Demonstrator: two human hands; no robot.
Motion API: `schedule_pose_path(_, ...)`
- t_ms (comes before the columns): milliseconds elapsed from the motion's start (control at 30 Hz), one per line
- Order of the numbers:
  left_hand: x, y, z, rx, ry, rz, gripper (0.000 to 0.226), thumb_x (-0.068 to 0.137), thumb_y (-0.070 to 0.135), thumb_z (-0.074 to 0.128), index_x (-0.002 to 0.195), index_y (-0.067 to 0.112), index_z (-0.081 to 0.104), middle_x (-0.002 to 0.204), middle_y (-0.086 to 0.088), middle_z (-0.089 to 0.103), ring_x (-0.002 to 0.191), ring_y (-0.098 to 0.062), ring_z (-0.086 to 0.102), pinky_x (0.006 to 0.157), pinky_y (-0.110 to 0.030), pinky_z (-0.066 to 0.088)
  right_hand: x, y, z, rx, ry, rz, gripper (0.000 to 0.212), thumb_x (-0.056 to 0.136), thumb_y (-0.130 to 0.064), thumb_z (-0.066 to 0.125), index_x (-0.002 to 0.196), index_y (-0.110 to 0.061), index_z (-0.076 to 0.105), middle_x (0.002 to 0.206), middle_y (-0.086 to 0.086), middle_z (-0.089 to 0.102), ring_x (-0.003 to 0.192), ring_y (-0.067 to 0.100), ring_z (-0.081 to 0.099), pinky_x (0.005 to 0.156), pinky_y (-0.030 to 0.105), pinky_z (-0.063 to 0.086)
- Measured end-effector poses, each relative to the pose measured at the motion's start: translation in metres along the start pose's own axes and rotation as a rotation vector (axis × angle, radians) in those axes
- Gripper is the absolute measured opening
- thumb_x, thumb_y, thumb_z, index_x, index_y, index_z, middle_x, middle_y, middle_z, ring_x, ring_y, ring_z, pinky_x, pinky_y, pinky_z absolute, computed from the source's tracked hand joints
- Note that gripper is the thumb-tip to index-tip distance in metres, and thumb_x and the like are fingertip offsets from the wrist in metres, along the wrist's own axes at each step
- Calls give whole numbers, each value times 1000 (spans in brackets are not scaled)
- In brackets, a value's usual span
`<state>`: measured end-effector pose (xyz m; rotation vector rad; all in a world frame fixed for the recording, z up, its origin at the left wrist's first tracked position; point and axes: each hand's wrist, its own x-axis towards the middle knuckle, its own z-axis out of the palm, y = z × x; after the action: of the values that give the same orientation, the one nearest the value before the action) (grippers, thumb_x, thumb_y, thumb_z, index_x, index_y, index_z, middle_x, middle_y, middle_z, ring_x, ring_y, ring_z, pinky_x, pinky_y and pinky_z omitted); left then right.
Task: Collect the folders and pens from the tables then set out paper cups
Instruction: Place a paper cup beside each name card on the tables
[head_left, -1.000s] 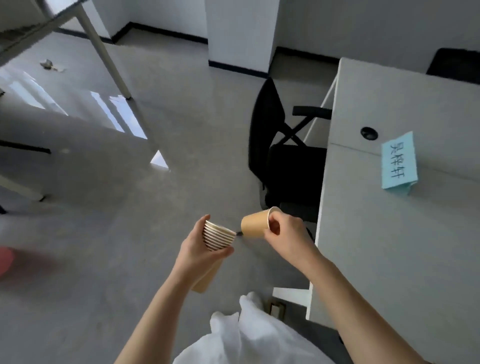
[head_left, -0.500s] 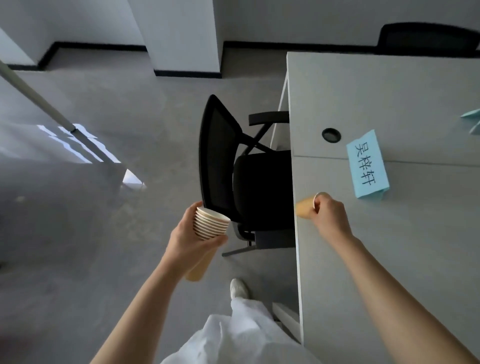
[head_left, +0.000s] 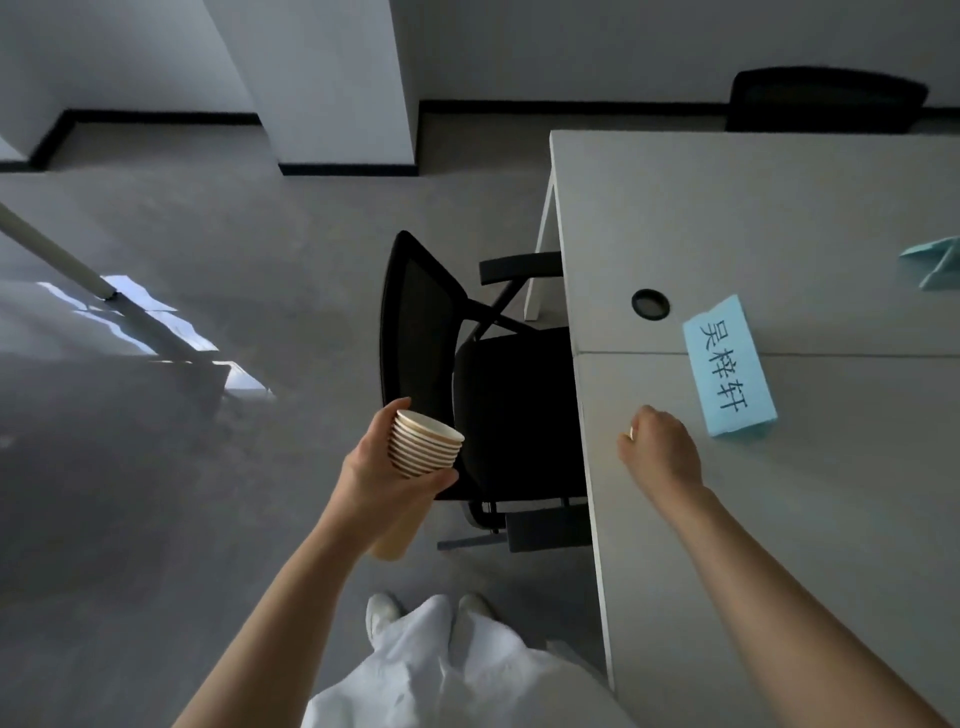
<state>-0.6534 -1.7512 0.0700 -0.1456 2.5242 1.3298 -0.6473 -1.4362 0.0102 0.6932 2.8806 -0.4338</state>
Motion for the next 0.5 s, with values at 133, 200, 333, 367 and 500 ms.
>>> schedule_pose_path(133, 14, -6, -15, -20, 9, 27, 87, 61, 33, 88, 135, 40, 42, 103, 8, 61, 89, -5, 60, 65, -15, 45, -15, -48, -24, 236, 96, -91, 14, 86, -5, 58, 99, -3, 64, 95, 13, 67, 88, 29, 63, 72, 30, 49)
schedule_pose_path(200, 23, -11, -29, -22, 15, 38, 88, 61, 32, 89, 136, 40, 42, 104, 10, 60, 89, -2, 58, 66, -12, 44, -29, -94, -35, 420, 18, -223, 12, 88, -8, 62, 99, -11, 66, 90, 2, 69, 82, 14, 65, 69, 12, 47)
schedule_pose_path(333, 52, -24, -62, 24, -1, 111, 96, 61, 25, 89, 142, 36, 38, 108, 9, 59, 91, -5, 57, 73, -7, 42, -47, -194, -37, 705, -164, -423, 11, 86, -14, 66, 96, -17, 69, 87, -7, 70, 83, 1, 66, 76, 10, 51)
schedule_pose_path(367, 59, -26, -72, 50, -3, 140, 99, 60, 24, 88, 144, 35, 36, 109, 8, 59, 92, -8, 57, 77, -13, 44, -47, -216, -34, 746, -195, -446, 13, 86, -14, 67, 98, -17, 70, 89, -6, 71, 85, 1, 67, 78, 13, 52)
schedule_pose_path(500, 93, -44, -123, 126, -10, 175, 88, 58, 25, 85, 131, 32, 37, 95, 16, 58, 78, -12, 60, 64, -16, 44, -33, -299, -16, 712, -349, -495, 20, 87, -16, 66, 106, -16, 71, 96, -4, 74, 89, 1, 68, 83, 17, 53)
